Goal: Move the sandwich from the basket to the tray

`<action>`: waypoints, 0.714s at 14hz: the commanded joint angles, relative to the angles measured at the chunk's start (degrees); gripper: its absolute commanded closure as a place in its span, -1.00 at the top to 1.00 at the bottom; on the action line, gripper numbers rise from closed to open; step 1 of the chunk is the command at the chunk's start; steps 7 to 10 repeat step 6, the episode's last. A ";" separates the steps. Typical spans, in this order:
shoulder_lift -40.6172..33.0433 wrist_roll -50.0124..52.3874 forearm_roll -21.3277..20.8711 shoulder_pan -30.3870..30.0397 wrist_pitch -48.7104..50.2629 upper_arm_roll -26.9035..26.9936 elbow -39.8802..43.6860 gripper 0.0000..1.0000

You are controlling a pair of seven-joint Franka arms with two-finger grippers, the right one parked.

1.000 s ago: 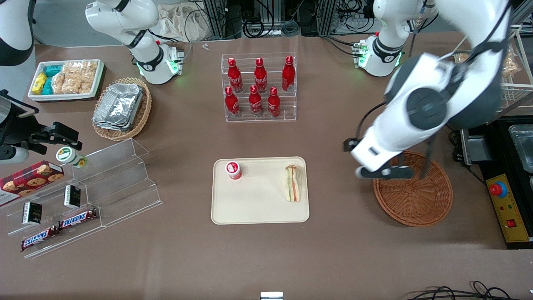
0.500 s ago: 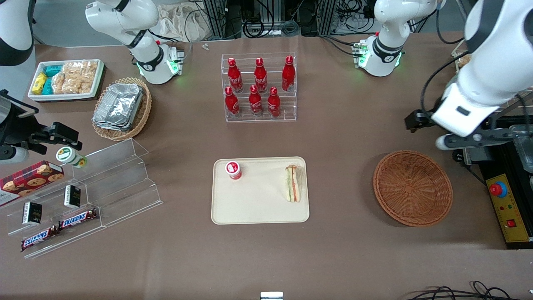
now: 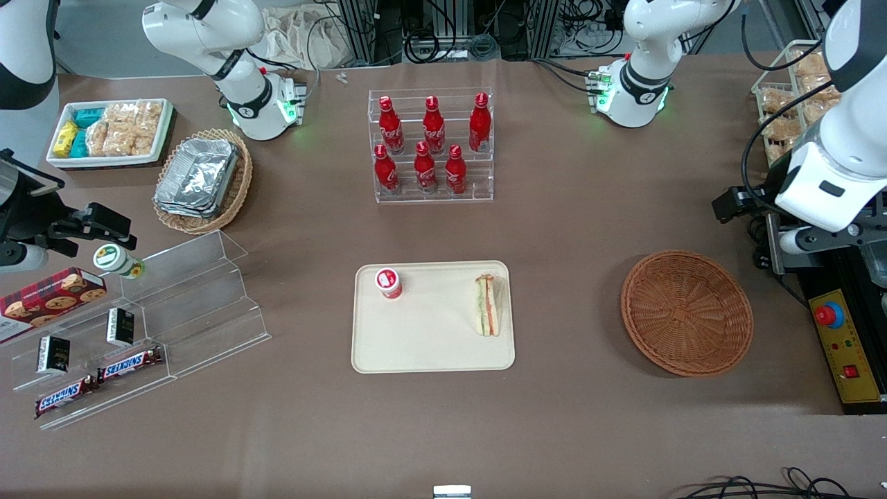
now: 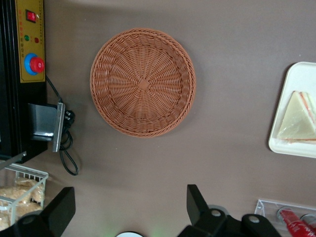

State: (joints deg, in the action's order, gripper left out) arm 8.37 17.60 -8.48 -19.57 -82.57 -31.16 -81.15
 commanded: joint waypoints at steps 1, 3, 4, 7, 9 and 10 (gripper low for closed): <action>-1.69 -6.41 1.28 3.36 1.18 6.86 -0.86 1.00; -3.09 -10.11 3.98 11.09 1.36 18.44 -0.86 1.00; -3.27 -11.35 4.79 14.09 1.36 22.94 -0.86 1.00; -3.27 -12.41 4.88 17.97 1.10 26.84 -0.86 1.00; -3.27 -12.41 4.88 17.97 1.10 26.84 -0.86 1.00; -3.27 -12.41 4.88 17.97 1.10 26.84 -0.86 1.00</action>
